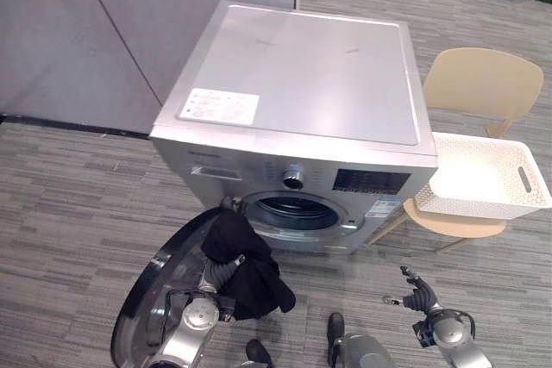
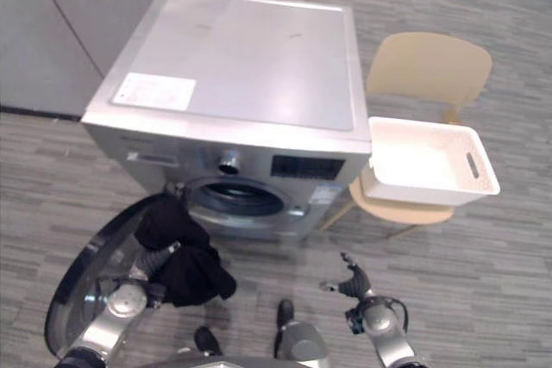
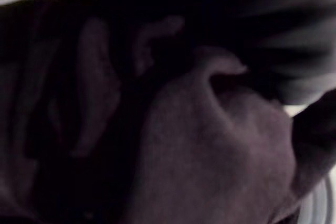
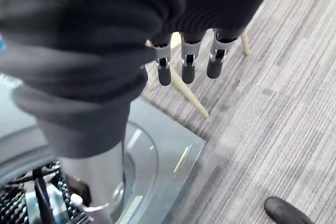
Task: Grab the laundry basket,head to the washer,open it,put in the laundry and shut it.
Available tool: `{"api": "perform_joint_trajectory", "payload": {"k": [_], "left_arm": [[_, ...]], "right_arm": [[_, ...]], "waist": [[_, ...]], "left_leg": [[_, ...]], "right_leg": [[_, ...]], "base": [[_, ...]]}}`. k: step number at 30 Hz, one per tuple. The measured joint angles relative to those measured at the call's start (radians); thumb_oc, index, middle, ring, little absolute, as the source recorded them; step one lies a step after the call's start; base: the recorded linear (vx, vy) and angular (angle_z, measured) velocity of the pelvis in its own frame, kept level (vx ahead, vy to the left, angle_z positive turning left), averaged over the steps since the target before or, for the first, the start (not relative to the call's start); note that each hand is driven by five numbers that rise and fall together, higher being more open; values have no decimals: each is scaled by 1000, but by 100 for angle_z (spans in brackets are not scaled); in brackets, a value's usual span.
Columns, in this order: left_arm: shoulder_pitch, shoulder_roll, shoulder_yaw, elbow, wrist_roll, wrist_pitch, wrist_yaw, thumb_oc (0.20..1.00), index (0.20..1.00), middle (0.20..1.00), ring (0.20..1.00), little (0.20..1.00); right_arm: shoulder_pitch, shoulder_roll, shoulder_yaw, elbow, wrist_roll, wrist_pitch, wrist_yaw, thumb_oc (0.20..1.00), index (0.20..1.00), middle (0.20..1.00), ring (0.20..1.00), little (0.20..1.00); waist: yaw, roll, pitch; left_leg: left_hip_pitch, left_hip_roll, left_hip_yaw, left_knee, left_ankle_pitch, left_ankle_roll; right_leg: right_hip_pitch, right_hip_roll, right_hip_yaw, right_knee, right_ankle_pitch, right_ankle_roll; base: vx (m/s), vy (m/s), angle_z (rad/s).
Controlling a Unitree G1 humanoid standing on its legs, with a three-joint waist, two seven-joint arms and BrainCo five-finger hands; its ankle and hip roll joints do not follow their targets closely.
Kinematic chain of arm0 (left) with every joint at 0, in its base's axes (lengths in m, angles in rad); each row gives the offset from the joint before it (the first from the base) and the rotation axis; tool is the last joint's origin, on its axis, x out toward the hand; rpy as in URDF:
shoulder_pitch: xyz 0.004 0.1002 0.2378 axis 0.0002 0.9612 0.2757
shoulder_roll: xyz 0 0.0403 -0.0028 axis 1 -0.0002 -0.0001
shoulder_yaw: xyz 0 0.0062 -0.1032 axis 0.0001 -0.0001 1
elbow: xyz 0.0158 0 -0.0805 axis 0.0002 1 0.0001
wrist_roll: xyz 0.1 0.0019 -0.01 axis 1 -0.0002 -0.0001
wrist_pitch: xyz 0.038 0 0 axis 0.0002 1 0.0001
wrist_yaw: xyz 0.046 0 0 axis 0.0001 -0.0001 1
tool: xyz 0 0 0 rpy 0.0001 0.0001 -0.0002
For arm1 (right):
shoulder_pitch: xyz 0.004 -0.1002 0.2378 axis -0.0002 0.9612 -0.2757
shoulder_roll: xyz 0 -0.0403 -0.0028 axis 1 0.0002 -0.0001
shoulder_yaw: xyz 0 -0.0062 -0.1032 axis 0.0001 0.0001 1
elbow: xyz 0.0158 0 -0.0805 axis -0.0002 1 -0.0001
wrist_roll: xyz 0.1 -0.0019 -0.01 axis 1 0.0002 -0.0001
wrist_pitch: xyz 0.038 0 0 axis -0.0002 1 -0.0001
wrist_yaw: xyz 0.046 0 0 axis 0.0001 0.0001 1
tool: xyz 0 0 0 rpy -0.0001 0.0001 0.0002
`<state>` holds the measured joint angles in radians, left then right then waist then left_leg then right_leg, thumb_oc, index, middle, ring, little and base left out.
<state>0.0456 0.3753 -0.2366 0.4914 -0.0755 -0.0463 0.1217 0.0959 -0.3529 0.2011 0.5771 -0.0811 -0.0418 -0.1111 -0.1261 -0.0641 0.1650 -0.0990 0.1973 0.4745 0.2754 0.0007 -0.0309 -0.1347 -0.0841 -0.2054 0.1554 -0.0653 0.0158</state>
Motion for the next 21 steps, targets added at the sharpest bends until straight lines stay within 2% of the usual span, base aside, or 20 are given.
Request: {"api": "perform_joint_trajectory", "payload": {"k": [1,2,3,4,6,7,8,9,10,11,12,13,14,15,16,17,18,19,20,21], "left_arm": [[5,-3,9,0,0,0,8,200,200,200,200,200],[3,-3,9,0,-2,0,14,200,200,200,200,200],[-7,-5,9,0,-2,0,17,200,200,200,200,200],[-18,-8,9,0,-2,-1,20,200,200,200,200,200],[-98,-18,9,0,-39,-15,40,200,200,200,200,200],[-132,-22,9,-1,-40,-28,50,200,200,200,200,200],[-158,-22,7,0,-40,-32,55,200,200,200,200,200],[-163,-22,5,-5,-40,-35,67,200,200,200,200,200],[-167,-18,-7,-6,-40,-41,82,200,200,200,200,200],[-168,-18,-13,-2,-40,-42,89,200,200,200,200,200],[-176,-12,-12,6,-40,-40,88,200,200,200,200,200],[-191,-15,-9,15,-41,-37,98,200,200,200,200,200],[-218,-15,-12,15,-41,-38,106,200,200,200,200,200],[-280,-15,-20,7,-41,-40,124,200,200,200,200,200],[-324,-9,-18,-15,-42,-45,142,200,200,200,200,200],[-357,-6,-19,-17,-48,-45,151,200,200,200,200,200],[-369,-26,-22,-27,-85,-49,168,200,200,200,200,200],[-379,-44,-10,-41,-120,-65,197,200,200,200,200,200],[-409,-66,1,-57,-175,-81,227,200,200,200,200,200],[-431,-76,-2,-68,-212,-82,245,200,200,200,200,200]], "right_arm": [[-9,-5,1,1,10,0,-5,1000,1000,1000,1000,1000],[-23,-16,5,5,19,0,-12,1000,1000,1000,1000,1000],[-43,-31,5,13,23,1,-17,1000,1000,1000,1000,1000],[-58,-44,2,19,23,0,-21,1000,1000,1000,1000,1000],[-73,-60,0,31,56,-1,-27,1000,1000,1000,1000,1000],[-94,-47,4,41,64,-4,-41,1000,1000,1000,1000,1000],[-122,-32,5,59,64,-6,-47,1000,1000,1000,1000,1000],[-159,-20,19,86,64,-9,-47,1000,1000,1000,1000,1000],[-192,-21,23,86,64,-21,-51,1000,1000,1000,1000,1000],[-225,-31,34,73,65,-24,-56,1000,1000,1000,1000,1000],[-240,-24,36,69,66,-23,-59,1000,1000,1000,1000,1000],[-248,-21,45,64,80,-21,-63,1000,1000,1000,1000,1000],[-253,-15,46,52,94,-19,-65,1000,1000,1000,1000,1000],[-252,-15,50,32,106,-16,-68,1000,1000,1000,1000,1000],[-259,-14,51,4,125,-18,-83,1000,1000,1000,1000,1000],[-281,-11,51,-6,130,-17,-90,1000,1000,1000,1000,1000],[-304,-10,52,-24,132,-17,-102,1000,1000,1000,1000,1000],[-329,-10,51,-55,132,-23,-117,1000,1000,1000,1000,1000],[-355,-9,49,-108,134,-33,-138,1000,1000,1000,1000,1000],[-365,-7,49,-141,140,-42,-149,1000,1000,1000,1000,1000]], "waist": [[6,3,1],[14,8,6],[21,5,8],[20,6,9],[20,-8,46],[22,-1,80],[17,4,118],[40,13,151],[61,12,165],[73,40,186],[71,30,210],[58,29,234],[42,24,256],[29,20,289],[28,18,304],[26,4,322],[30,4,322],[36,14,327],[33,14,328],[31,12,328]], "left_leg": [[-31,26,-44,79,0,0],[-73,35,-125,151,-11,-6],[-104,4,-231,166,-47,-36],[-130,-35,-297,150,-62,-48],[-185,-49,-322,-32,-56,-46],[-246,-64,-362,-100,-51,-47],[-269,-87,-380,-121,-40,-34],[-296,-129,-402,-147,-36,-11],[-325,-144,-364,-112,-31,28],[-338,-139,-312,-73,-32,35],[-350,-155,-298,-55,25,67],[-375,-169,-287,-30,5,50],[-393,-193,-283,-12,3,55],[-447,-225,-286,33,-8,63],[-505,-237,-284,71,-24,71],[-530,-251,-277,100,-32,82],[-567,-251,-274,146,-42,88],[-626,-239,-275,212,-67,82],[-715,-232,-267,293,-101,91],[-773,-223,-253,346,-127,102]], "right_leg": [[8,15,18,-2,0,-9],[15,23,36,-6,5,-32],[10,26,55,-7,2,-44],[7,22,63,-12,2,-44],[3,22,67,-24,3,-46],[-20,27,80,-27,2,-44],[-27,35,89,-35,13,-28],[-107,35,167,33,8,-17],[-204,39,225,138,-6,4],[-272,61,238,218,-33,5],[-298,48,247,255,-78,12],[-333,27,251,293,-92,12],[-358,6,250,323,-109,19],[-439,-24,255,419,-146,-18],[-513,-27,256,512,-171,-47],[-531,-28,261,533,-191,-43],[-574,-22,267,578,-209,-46],[-644,-12,262,671,-213,-53],[-740,-3,261,752,-226,-75],[-791,2,261,777,-228,-81]], "base": [[-36,-28,-58],[-23,15,-62],[39,69,-50],[30,98,-34],[6,264,-8],[-120,479,-7],[-215,506,-71],[-186,346,-132],[-34,234,-188],[44,86,-159],[8,110,-103],[-60,21,-39],[-103,4,8],[-107,-36,27],[-158,-106,37],[-148,-131,19],[-166,-180,1],[-142,-188,-1],[-106,-148,11],[-70,-122,29]]}}
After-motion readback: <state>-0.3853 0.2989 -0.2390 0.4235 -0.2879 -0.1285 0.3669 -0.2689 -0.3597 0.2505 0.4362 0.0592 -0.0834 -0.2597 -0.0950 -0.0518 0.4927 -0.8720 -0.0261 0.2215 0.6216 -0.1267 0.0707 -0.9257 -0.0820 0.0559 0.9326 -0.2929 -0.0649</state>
